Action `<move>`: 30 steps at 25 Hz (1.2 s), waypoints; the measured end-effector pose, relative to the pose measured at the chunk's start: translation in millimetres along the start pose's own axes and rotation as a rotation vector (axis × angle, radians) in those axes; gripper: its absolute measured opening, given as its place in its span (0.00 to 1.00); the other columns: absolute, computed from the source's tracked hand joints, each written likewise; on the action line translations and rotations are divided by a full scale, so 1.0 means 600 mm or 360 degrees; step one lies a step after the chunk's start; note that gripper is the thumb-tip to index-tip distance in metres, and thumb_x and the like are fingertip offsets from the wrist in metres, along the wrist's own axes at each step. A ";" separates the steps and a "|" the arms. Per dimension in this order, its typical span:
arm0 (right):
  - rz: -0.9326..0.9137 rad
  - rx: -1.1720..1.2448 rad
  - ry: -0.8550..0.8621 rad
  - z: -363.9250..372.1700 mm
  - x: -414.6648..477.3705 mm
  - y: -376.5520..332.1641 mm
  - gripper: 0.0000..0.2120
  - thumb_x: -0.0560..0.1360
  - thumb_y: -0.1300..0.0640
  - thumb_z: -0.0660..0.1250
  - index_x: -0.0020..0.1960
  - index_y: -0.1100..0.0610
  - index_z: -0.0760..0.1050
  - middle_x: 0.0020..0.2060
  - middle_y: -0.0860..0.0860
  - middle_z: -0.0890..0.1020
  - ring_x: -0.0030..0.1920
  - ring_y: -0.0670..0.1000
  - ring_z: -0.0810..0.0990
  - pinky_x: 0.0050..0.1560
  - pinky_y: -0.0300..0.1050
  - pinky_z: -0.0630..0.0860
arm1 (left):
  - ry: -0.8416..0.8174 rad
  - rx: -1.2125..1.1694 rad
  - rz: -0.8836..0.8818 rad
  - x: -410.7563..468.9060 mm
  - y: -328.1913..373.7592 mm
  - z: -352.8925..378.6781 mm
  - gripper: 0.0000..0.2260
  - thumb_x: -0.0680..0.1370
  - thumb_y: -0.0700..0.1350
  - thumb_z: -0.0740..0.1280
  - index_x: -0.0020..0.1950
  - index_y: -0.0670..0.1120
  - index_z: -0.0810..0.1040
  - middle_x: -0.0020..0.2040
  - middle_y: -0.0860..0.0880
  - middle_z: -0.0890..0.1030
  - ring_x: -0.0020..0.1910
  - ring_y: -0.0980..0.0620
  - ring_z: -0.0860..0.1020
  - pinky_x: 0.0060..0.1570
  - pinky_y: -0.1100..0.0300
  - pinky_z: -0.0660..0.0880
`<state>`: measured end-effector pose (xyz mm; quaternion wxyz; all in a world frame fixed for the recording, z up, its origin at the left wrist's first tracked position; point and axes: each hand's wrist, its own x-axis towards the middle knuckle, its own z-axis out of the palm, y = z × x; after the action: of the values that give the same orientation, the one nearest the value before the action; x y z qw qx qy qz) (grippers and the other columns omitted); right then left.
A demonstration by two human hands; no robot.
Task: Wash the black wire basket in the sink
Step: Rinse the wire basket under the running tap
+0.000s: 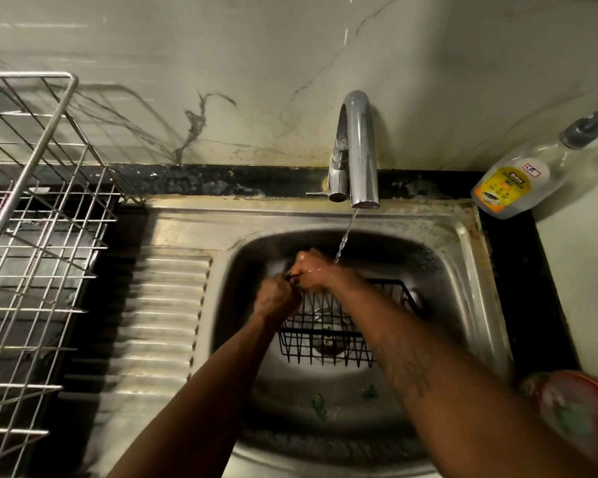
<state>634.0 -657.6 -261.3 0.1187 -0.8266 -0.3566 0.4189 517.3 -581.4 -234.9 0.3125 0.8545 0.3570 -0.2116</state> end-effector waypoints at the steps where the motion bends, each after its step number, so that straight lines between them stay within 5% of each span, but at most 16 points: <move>1: -0.0005 -0.0014 0.0016 0.011 0.002 -0.009 0.02 0.78 0.55 0.68 0.48 0.52 0.78 0.55 0.55 0.77 0.56 0.58 0.77 0.56 0.54 0.76 | -0.0024 0.0050 0.0076 -0.004 0.007 0.009 0.07 0.77 0.41 0.63 0.49 0.43 0.81 0.50 0.42 0.84 0.46 0.44 0.82 0.43 0.57 0.76; 5: -0.0011 0.0151 0.0096 0.020 -0.027 0.019 0.09 0.79 0.51 0.67 0.42 0.50 0.82 0.41 0.48 0.83 0.43 0.50 0.81 0.45 0.48 0.78 | -0.0027 0.0002 0.0042 0.000 0.009 0.019 0.07 0.77 0.40 0.64 0.39 0.45 0.75 0.42 0.45 0.83 0.34 0.50 0.78 0.33 0.62 0.73; 9: 0.0071 0.0201 0.0052 -0.024 -0.065 0.113 0.05 0.79 0.51 0.69 0.51 0.45 0.83 0.52 0.46 0.83 0.53 0.47 0.80 0.61 0.51 0.76 | 0.0043 -0.0109 -0.0142 0.012 -0.004 0.003 0.10 0.77 0.40 0.66 0.36 0.45 0.73 0.36 0.48 0.78 0.32 0.53 0.77 0.28 0.63 0.73; 14: 0.0135 0.0113 0.0051 -0.048 -0.088 0.169 0.09 0.78 0.54 0.70 0.58 0.50 0.84 0.59 0.48 0.83 0.59 0.48 0.80 0.67 0.48 0.74 | 0.0044 -0.0094 -0.0096 0.015 -0.007 -0.006 0.08 0.77 0.40 0.64 0.38 0.46 0.73 0.40 0.46 0.80 0.34 0.53 0.79 0.31 0.61 0.77; 18: -0.0091 0.0095 -0.0054 0.002 -0.038 0.038 0.09 0.79 0.60 0.69 0.55 0.52 0.84 0.53 0.50 0.84 0.54 0.49 0.80 0.61 0.48 0.76 | 0.0006 -0.0045 0.0080 -0.006 0.012 0.032 0.05 0.77 0.40 0.64 0.43 0.46 0.77 0.44 0.45 0.83 0.41 0.46 0.82 0.41 0.56 0.81; 21: -0.0057 0.0214 0.0043 0.024 -0.027 -0.005 0.07 0.77 0.61 0.69 0.49 0.52 0.84 0.47 0.50 0.85 0.49 0.50 0.82 0.56 0.52 0.79 | -0.0011 -0.0074 0.0159 -0.006 0.009 0.028 0.06 0.79 0.39 0.63 0.45 0.48 0.76 0.41 0.50 0.80 0.34 0.54 0.77 0.32 0.67 0.74; 23: -0.0019 0.0267 0.0018 0.017 -0.027 0.014 0.06 0.78 0.60 0.68 0.50 0.53 0.84 0.47 0.50 0.84 0.48 0.49 0.81 0.55 0.49 0.78 | 0.0003 -0.0076 0.0130 -0.005 0.007 0.020 0.08 0.78 0.38 0.63 0.40 0.47 0.74 0.37 0.52 0.77 0.31 0.57 0.73 0.27 0.70 0.68; 27: 0.0033 0.0256 -0.0001 -0.010 -0.052 0.093 0.12 0.79 0.58 0.69 0.60 0.48 0.83 0.56 0.46 0.84 0.55 0.45 0.80 0.64 0.49 0.76 | 0.0026 -0.0132 -0.0102 0.006 -0.004 0.009 0.09 0.76 0.40 0.66 0.36 0.45 0.73 0.38 0.45 0.81 0.37 0.47 0.81 0.35 0.58 0.80; 30: 0.0111 0.0308 0.0026 -0.044 -0.088 0.155 0.13 0.78 0.61 0.69 0.61 0.50 0.82 0.56 0.44 0.84 0.55 0.43 0.80 0.65 0.46 0.75 | 0.0052 -0.0136 -0.0135 0.016 -0.013 -0.007 0.11 0.77 0.39 0.65 0.36 0.47 0.71 0.36 0.48 0.77 0.34 0.52 0.78 0.30 0.61 0.76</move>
<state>679.2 -758.4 -258.9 0.1862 -0.8265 -0.2845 0.4487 518.6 -569.8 -240.5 0.3338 0.8277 0.4066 -0.1952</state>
